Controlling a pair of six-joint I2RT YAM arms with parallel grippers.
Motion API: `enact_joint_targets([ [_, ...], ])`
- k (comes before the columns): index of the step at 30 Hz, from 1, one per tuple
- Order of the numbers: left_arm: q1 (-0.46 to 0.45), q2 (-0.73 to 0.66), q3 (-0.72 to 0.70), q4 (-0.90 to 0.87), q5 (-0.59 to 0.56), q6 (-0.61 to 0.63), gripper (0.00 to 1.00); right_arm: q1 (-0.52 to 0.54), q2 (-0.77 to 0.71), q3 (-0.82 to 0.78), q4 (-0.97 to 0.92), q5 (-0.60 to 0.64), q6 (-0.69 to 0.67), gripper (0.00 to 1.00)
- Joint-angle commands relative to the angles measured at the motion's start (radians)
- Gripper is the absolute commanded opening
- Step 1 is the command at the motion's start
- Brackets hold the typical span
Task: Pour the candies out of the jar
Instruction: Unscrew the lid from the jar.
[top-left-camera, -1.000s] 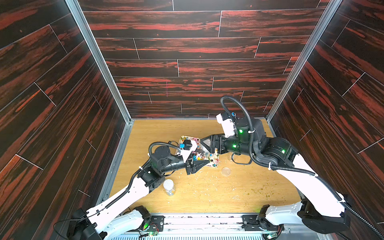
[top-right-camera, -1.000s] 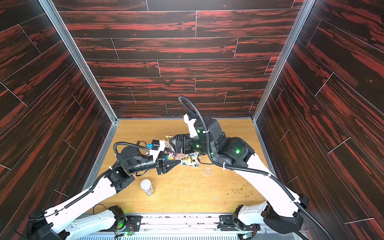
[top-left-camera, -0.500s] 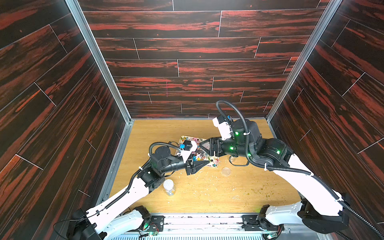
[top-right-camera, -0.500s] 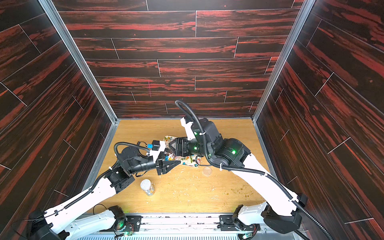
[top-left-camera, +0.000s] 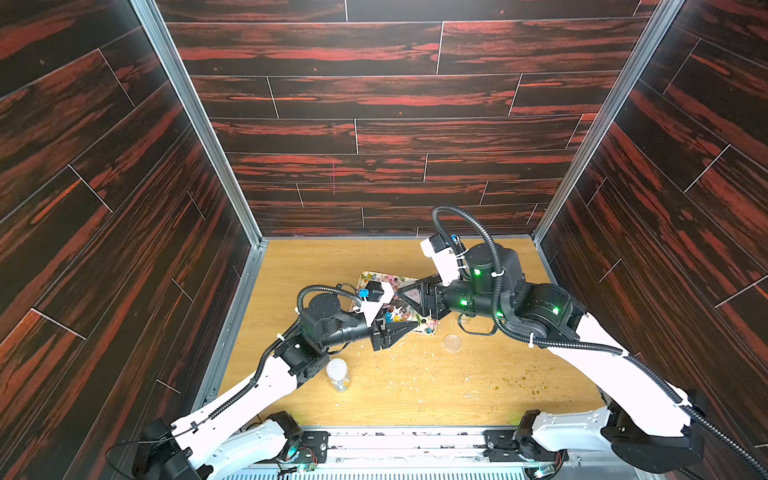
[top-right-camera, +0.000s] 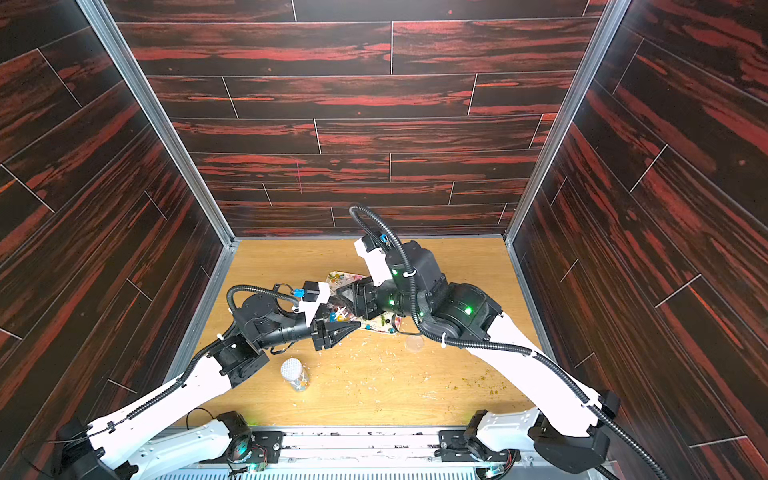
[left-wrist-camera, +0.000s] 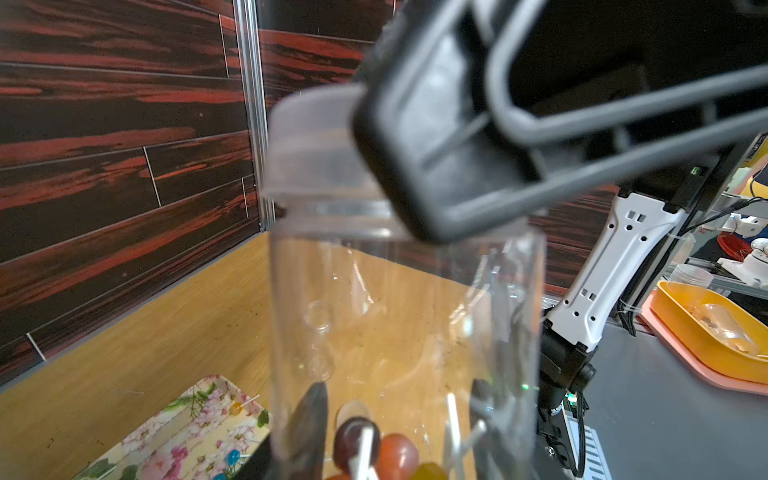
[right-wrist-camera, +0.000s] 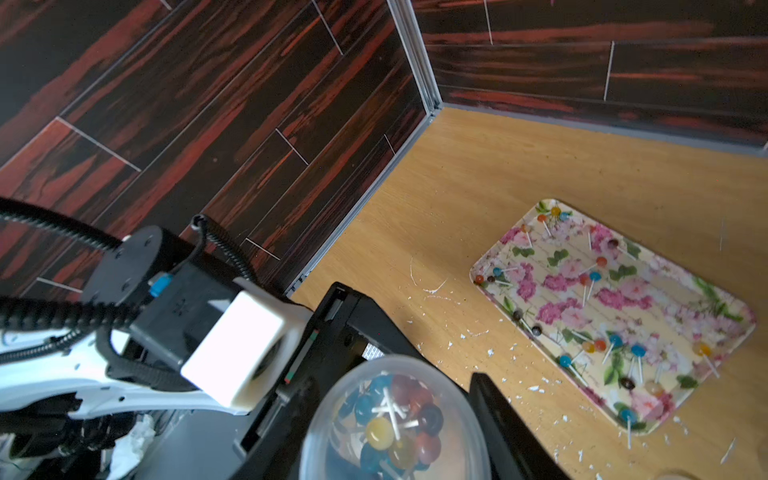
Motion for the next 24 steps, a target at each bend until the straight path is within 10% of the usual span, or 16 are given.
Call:
enact_joint_targets([
  [1, 0.001, -0.037, 0.003, 0.055, 0.02, -0.023, 0.44, -0.005, -0.042, -0.01, -0.001, -0.002, -0.158, 0.5],
  [24, 0.002, -0.044, 0.003, 0.065, 0.021, -0.025, 0.44, -0.334, -0.061, -0.076, 0.103, -0.675, -0.673, 0.53],
])
